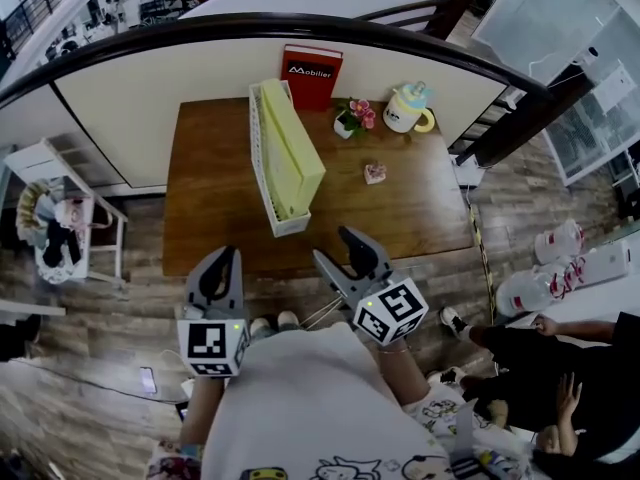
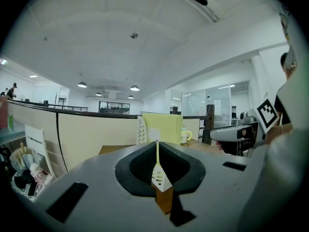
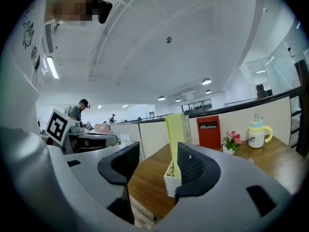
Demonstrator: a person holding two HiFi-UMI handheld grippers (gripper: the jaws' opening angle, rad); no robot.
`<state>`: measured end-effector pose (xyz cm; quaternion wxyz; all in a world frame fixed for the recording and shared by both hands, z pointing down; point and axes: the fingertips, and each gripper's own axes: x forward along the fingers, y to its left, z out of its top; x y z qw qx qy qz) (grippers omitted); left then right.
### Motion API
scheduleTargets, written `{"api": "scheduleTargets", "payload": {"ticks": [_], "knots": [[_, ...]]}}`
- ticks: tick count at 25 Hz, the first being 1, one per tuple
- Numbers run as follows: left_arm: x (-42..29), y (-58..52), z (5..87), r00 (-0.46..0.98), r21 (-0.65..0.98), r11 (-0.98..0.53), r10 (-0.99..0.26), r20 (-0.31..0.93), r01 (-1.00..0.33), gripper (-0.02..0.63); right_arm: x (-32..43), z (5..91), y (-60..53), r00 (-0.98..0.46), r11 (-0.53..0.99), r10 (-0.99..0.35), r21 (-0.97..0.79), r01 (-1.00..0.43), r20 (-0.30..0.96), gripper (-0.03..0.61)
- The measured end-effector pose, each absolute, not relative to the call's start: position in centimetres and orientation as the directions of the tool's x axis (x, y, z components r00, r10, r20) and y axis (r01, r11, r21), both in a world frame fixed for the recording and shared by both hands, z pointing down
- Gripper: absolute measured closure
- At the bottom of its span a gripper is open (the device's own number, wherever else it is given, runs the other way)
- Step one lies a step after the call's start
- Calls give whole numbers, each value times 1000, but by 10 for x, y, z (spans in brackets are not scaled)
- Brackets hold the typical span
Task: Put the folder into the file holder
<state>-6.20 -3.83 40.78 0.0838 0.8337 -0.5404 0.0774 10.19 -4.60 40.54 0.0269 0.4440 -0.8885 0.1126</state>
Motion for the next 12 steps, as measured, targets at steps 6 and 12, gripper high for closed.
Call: {"api": "scheduleTargets", "payload": {"ticks": [6, 12], "knots": [[-48, -28, 410, 446, 78, -441, -866, 227, -894, 598, 111, 403, -31, -621, 595, -772, -191, -781, 135, 435], [-41, -21, 414, 474, 98, -465, -847, 239, -880, 598, 114, 407, -18, -634, 609, -761, -181, -772, 139, 544]]}}
